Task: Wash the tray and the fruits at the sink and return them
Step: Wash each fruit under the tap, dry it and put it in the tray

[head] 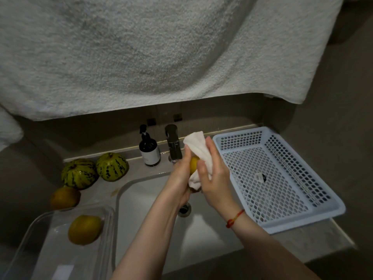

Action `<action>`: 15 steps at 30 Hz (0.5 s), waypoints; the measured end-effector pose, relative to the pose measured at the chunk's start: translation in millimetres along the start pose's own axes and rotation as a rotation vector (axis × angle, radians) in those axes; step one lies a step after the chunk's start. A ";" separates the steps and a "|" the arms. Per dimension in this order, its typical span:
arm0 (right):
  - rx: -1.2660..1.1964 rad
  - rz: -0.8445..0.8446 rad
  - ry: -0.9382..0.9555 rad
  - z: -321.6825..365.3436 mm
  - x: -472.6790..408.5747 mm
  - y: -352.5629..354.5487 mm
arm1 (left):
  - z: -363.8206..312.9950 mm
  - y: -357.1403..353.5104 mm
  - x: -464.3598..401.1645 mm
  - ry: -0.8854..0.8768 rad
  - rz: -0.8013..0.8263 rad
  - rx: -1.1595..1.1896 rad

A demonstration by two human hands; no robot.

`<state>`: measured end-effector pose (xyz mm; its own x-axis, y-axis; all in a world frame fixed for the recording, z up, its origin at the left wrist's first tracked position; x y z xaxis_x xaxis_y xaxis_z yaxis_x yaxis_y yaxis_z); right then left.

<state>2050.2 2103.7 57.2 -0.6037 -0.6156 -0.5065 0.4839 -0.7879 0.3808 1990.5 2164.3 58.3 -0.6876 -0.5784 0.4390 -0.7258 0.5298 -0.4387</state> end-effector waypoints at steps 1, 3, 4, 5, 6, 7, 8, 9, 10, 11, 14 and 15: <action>0.024 0.007 -0.031 -1.0 -4.5 -1.3 | -0.1 0.5 -1.4 -0.074 -0.026 -0.007; -0.028 -0.045 -0.160 -3.0 -9.5 -3.6 | 1.7 3.9 -3.2 -0.207 -0.117 -0.033; -0.096 -0.118 -0.255 -6.9 -11.2 -3.8 | 4.2 5.5 -3.4 -0.242 -0.141 -0.035; -0.152 -0.210 -0.369 -12.6 -13.1 -2.5 | 7.8 6.3 -3.9 -0.260 -0.146 -0.027; -0.212 -0.287 -0.509 -19.2 -14.3 -1.0 | 10.8 7.2 -5.2 -0.270 -0.139 -0.020; -0.294 -0.321 -0.642 -26.7 -14.1 -0.8 | 13.1 8.0 -6.2 -0.273 -0.126 -0.014; -0.373 -0.294 -0.739 -33.6 -12.7 -3.1 | 14.9 8.3 -6.4 -0.259 -0.108 0.010; -0.437 -0.224 -0.765 -35.1 -12.1 -6.6 | 15.8 8.2 -6.9 -0.227 -0.084 0.066; -0.470 -0.139 -0.712 -32.1 -11.6 -9.6 | 17.5 7.3 -7.6 -0.159 -0.056 0.162; -0.445 -0.065 -0.599 -26.2 -10.8 -11.5 | 19.7 5.7 -7.5 -0.061 -0.024 0.275; -0.133 -0.005 -0.127 -11.0 -5.6 -7.7 | 20.8 3.6 -5.7 0.161 0.076 0.417; -0.081 -0.015 -0.039 -10.9 -4.7 -7.1 | 19.4 3.5 -5.3 0.187 0.113 0.382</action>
<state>2056.4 2112.3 48.5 -0.6347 -0.6055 -0.4801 0.5234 -0.7940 0.3093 1992.0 2157.2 39.2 -0.7798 -0.3893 0.4903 -0.6099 0.2954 -0.7354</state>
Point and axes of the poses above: each hand's wrist, its own x-axis away from the middle knuckle, its own y-axis out of the back of the hand, z = x × y, the point moved 5 cm from there along -x, towards the middle knuckle, and after that the axes turned 4 degrees about x, right-handed, at the moved point
